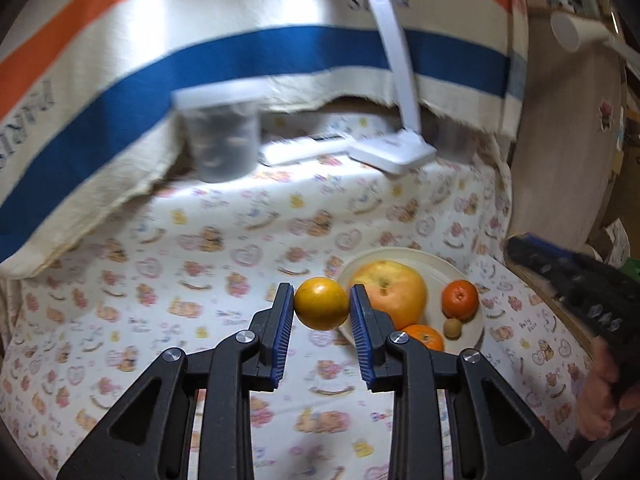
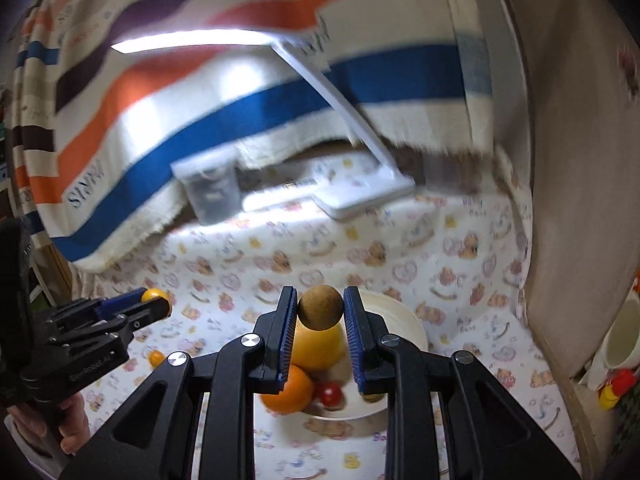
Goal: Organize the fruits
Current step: 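Carry the yellow fruit and brown fruit over the cream plate, then lower both fruits onto the plate and open both grippers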
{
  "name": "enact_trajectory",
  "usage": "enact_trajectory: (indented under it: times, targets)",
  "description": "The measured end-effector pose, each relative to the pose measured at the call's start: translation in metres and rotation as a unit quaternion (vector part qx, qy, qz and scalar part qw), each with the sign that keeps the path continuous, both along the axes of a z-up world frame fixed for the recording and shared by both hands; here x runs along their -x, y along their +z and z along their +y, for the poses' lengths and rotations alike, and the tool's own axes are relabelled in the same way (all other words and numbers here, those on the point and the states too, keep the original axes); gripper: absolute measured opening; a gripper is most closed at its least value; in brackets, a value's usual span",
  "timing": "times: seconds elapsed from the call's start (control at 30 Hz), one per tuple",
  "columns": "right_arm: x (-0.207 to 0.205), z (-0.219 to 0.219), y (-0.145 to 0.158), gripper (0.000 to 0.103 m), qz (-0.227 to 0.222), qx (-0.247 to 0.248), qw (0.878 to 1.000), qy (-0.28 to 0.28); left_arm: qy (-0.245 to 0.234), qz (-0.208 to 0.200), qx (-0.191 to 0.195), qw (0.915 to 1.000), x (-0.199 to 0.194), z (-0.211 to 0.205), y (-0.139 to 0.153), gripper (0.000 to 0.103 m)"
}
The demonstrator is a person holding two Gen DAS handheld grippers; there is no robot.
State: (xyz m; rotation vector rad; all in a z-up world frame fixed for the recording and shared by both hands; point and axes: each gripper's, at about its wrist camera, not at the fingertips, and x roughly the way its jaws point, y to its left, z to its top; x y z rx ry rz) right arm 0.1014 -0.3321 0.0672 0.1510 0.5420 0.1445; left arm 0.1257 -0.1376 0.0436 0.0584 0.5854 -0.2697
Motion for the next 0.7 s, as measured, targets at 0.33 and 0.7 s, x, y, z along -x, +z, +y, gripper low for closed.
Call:
enact_trajectory:
  times: [0.33, 0.7]
  targets:
    - [-0.050, -0.020, -0.063, 0.025, 0.176, -0.010, 0.984, 0.033, -0.045, 0.069, 0.001, 0.9966, -0.032, -0.046, -0.018, 0.028]
    - [-0.055, -0.015, -0.085, 0.025, 0.225, 0.011, 0.974, 0.027, -0.057, 0.082, 0.004, 0.9950, -0.032, -0.055, -0.024, 0.028]
